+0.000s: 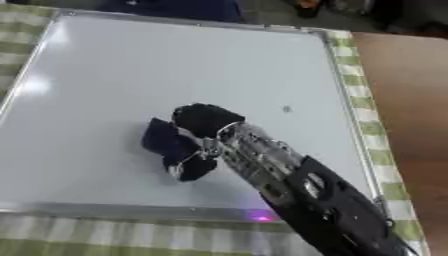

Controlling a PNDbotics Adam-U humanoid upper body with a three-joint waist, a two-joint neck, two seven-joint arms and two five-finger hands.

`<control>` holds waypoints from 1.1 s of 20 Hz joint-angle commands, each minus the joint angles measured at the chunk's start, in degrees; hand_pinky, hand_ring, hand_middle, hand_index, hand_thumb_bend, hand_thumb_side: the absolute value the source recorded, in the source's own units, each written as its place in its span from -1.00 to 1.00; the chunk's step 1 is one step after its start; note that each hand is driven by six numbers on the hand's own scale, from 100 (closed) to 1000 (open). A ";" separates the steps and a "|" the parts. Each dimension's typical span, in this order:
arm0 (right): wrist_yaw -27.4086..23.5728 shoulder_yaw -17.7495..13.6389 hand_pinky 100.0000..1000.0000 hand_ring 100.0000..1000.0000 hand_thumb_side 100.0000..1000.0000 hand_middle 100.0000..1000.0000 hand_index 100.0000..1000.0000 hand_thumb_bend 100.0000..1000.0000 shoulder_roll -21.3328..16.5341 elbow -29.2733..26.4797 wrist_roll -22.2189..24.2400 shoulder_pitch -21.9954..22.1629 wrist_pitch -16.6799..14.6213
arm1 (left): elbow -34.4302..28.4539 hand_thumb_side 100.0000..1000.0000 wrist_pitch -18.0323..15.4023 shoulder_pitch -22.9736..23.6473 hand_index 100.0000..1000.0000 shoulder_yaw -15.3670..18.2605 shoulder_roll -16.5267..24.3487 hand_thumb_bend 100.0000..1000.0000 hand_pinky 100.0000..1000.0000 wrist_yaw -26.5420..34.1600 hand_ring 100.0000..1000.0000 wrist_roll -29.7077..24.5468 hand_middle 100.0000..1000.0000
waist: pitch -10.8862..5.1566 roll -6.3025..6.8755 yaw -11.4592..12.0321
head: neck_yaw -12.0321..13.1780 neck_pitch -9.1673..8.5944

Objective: Wipe the whiteboard clean with a brush.

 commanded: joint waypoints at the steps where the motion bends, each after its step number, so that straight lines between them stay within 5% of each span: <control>1: -0.03 -0.88 -0.02 0.22 -0.46 -0.04 -1.00 -1.00 -1.86 -1.51 -0.30 -0.65 -0.22 | -1.07 1.00 -0.04 -0.54 0.61 -0.01 0.76 -0.55 0.22 0.12 0.51 -0.33 0.45 | -1.07 0.27 0.04 | -0.11 -0.64; 12: -0.47 -2.52 -0.01 0.26 -0.51 -0.03 -1.00 -1.00 -6.73 -3.70 0.67 -0.45 -1.07 | -1.07 1.00 -0.07 -0.65 0.62 -0.03 0.88 -0.55 0.22 0.22 0.51 -0.41 0.45 | -1.17 0.33 -0.35 | 0.09 -0.74; 22: -3.19 -7.31 0.00 0.27 -0.52 -0.05 -1.00 -1.00 -13.75 -5.95 0.09 1.14 1.56 | -1.07 1.00 -0.10 -0.82 0.61 0.00 0.98 -0.55 0.22 0.18 0.51 -0.44 0.46 | -1.09 0.53 -0.46 | 0.34 -1.29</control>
